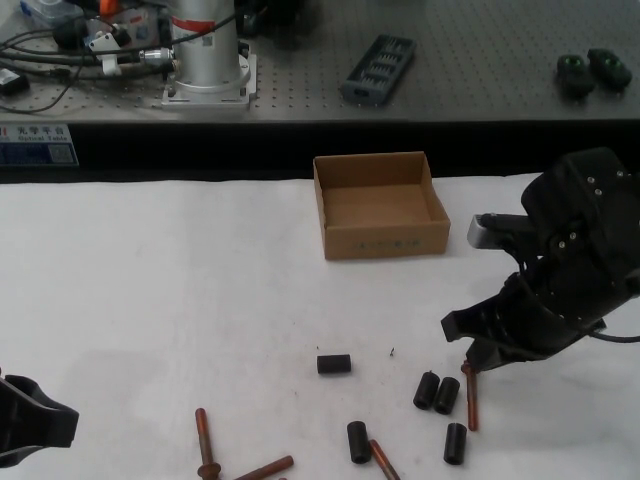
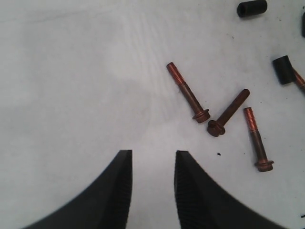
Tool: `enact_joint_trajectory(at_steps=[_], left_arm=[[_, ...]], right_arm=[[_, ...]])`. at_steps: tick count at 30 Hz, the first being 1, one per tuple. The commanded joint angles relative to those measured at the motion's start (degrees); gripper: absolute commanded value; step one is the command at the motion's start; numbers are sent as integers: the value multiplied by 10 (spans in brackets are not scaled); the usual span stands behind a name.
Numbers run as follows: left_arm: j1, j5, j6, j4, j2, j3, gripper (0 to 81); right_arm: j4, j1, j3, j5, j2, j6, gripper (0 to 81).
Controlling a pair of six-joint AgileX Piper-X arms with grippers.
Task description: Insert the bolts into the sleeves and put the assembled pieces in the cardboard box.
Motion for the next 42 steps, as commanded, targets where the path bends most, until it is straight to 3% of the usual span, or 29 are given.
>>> enact_joint_trajectory(at_steps=[1, 7, 11, 13, 19, 27, 42], left_arm=[[-1, -3, 9, -1, 2, -3, 231], [-1, -3, 9, -1, 2, -3, 231], [-1, -3, 9, -1, 2, -3, 231], [-1, -3, 9, -1, 2, -3, 231], [-1, -3, 9, 0, 2, -3, 231], [-1, -3, 9, 0, 2, -3, 231], [-1, -3, 9, 0, 2, -3, 231]], right_arm=[[7, 1, -6, -8, 1, 22, 46], [7, 10, -6, -8, 1, 60, 66], [7, 25, -6, 6, 1, 92, 235], [9, 32, -6, 20, 1, 103, 277], [15, 40, -5, 45, 1, 118, 221], [26, 41, -4, 88, 1, 121, 223], [29, 54, -4, 78, 1, 138, 223]])
